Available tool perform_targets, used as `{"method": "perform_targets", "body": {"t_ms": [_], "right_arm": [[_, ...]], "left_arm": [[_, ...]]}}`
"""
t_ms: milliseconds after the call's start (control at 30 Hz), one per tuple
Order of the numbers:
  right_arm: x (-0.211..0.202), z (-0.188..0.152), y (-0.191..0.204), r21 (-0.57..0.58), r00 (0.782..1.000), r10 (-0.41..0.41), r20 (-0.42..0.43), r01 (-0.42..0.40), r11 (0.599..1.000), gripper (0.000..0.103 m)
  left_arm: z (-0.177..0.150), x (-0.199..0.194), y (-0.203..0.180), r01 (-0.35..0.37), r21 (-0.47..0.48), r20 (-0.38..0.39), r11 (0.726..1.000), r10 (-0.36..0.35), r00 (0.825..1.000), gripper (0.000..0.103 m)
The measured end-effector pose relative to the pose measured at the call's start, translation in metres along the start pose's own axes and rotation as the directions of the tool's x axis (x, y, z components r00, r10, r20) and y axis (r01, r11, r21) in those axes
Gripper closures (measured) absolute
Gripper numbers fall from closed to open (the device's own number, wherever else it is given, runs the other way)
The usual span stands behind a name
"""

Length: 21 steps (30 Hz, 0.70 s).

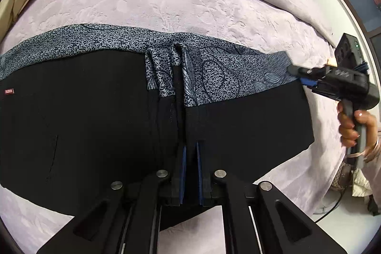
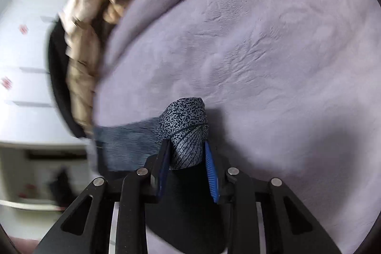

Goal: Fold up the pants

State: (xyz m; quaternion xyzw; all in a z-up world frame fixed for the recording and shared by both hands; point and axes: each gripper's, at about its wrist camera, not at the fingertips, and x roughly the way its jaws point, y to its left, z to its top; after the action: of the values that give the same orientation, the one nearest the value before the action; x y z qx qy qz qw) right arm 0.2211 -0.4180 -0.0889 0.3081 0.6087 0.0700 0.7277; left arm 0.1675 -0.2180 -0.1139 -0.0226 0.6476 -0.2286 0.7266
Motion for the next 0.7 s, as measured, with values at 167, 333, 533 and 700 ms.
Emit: {"method": "perform_targets", "body": {"t_ms": [167,333,533,700], "right_arm": [[0.009,-0.005,0.035,-0.095,0.975,-0.212,0.063,0.217,0.972,0.063],[-0.01,-0.022,0.061,-0.136,0.954,-0.281,0.106,0.293,0.946,0.058],[-0.017,-0.052,0.126,-0.283,0.964,-0.202,0.171,0.245,0.927,0.064],[0.033,-0.06,0.172,-0.301,0.988,-0.116,0.098,0.141,0.943,0.064]], "left_arm": [[0.001,-0.002,-0.003,-0.037,-0.012,0.011,0.999,0.037,0.999,0.09],[-0.003,-0.01,-0.004,-0.093,-0.013,0.022,0.996,0.093,0.995,0.076],[-0.014,-0.027,0.003,-0.166,-0.035,0.051,0.985,0.168,0.985,0.04],[-0.031,-0.032,0.019,-0.282,-0.057,0.016,0.958,0.284,0.959,0.028]]}}
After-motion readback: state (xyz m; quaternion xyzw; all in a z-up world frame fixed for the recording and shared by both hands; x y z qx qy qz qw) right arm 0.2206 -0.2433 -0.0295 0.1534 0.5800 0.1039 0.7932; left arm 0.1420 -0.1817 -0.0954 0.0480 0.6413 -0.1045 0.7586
